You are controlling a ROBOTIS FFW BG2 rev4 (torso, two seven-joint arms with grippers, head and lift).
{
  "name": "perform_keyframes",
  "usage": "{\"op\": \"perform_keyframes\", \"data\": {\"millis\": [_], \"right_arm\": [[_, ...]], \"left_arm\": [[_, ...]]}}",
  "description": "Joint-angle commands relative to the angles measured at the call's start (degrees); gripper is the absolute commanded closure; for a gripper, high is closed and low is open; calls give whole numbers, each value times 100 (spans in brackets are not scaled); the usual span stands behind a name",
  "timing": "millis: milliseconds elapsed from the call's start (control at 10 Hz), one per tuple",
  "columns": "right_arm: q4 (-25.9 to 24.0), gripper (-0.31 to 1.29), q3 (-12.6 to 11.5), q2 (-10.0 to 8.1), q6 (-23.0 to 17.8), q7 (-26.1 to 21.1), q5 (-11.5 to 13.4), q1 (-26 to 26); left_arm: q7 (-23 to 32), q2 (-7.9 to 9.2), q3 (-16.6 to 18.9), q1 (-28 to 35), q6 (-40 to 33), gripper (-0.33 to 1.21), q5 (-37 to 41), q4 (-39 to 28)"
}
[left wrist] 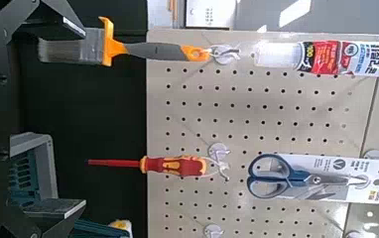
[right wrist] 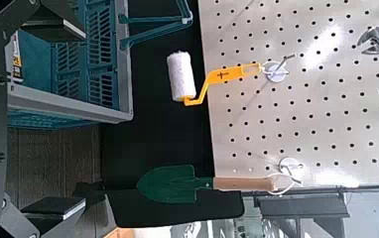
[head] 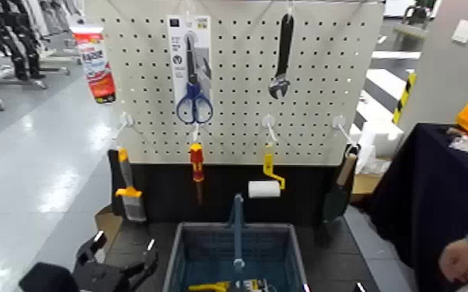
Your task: Put the red glue tube into the crate.
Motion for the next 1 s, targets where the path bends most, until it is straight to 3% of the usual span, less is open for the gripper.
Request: {"op": "perform_keyframes", "data": {"millis": [100,1000], "right_arm": [[-2,13,4,0,4,3,-33,-12],[25,13,83,-70,22,30,-156,-170]], "left_arm": [[-203,121,240,-318,460,11,292,-125],[-1231,482,1084,-1460,1673,11,520,-459]]}}
